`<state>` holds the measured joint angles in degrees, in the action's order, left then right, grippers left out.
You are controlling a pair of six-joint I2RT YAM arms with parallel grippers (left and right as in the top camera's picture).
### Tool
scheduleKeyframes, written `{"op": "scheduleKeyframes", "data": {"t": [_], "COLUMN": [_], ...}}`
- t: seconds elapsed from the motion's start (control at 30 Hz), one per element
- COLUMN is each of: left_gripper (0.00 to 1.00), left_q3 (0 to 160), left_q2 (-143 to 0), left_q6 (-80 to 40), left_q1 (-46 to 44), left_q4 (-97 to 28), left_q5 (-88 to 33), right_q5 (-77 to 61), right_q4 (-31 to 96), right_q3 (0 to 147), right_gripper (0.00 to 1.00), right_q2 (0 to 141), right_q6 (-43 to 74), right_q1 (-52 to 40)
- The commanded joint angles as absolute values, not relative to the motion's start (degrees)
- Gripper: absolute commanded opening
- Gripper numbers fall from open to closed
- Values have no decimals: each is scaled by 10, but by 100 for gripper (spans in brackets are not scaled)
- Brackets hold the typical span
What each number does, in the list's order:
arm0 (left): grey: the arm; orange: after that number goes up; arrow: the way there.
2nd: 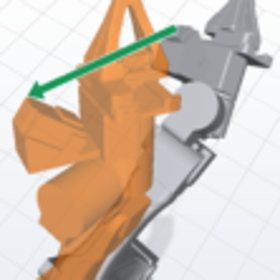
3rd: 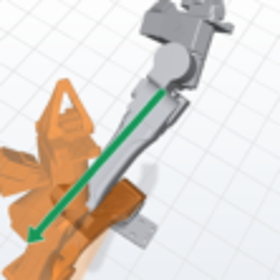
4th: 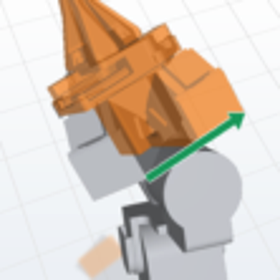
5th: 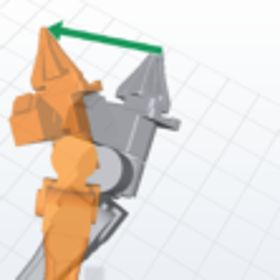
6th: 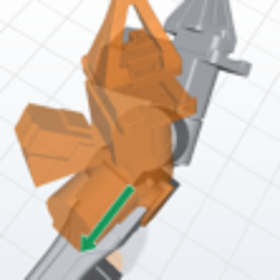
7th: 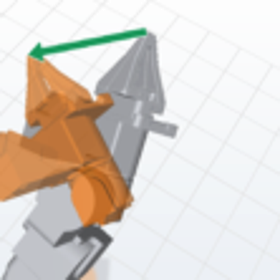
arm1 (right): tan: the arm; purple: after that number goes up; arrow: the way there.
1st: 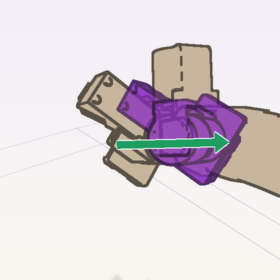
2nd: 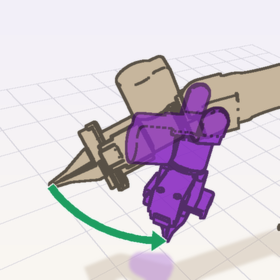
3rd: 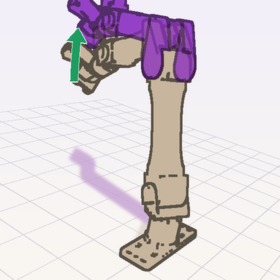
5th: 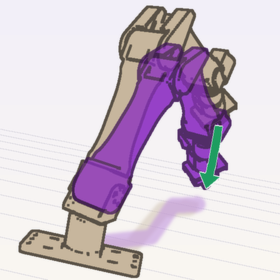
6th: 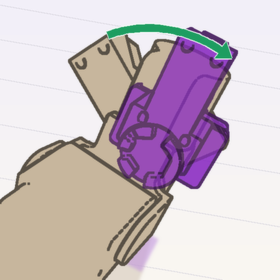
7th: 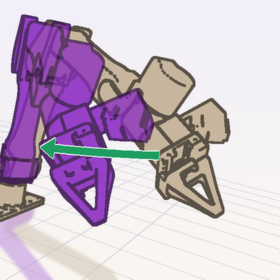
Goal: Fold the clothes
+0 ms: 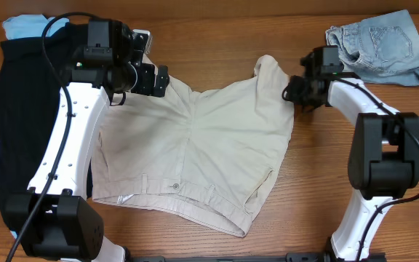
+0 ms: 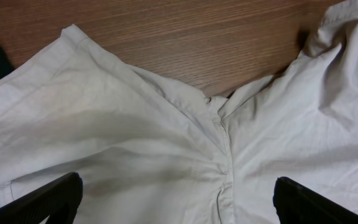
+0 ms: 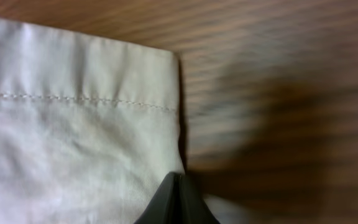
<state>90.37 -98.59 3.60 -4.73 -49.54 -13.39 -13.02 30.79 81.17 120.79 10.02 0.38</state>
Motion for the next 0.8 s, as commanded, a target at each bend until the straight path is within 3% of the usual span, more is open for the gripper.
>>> {"op": "scheduleKeyframes", "data": {"t": [0.0, 0.2, 0.43, 0.53, 0.57, 0.7, 0.77], "left_gripper": [100, 100, 100, 100, 100, 100, 100], "left_q3": [907, 907, 907, 907, 907, 907, 907], "left_q2": [-991, -991, -991, -991, -991, -991, -991], "left_q6": [47, 47, 47, 47, 47, 47, 48], "left_q1": [-45, -45, -45, -45, -45, -45, -45], "left_q4": [-495, -495, -495, -495, -495, -495, -495], "left_q5": [-131, -131, -131, -131, -131, -131, -131], "right_q5": [-123, -114, -39, -35, -35, -40, -63], "right_q4": [335, 442, 530, 531, 535, 546, 547], "right_q3": [844, 862, 829, 804, 800, 799, 806], "right_gripper": [4, 4, 7, 39, 45, 62, 65], "right_q2": [1157, 1072, 1080, 1091, 1096, 1103, 1101], "right_q6": [107, 107, 107, 107, 107, 123, 122], "right_q1": [27, 54, 69, 69, 70, 72, 72]}}
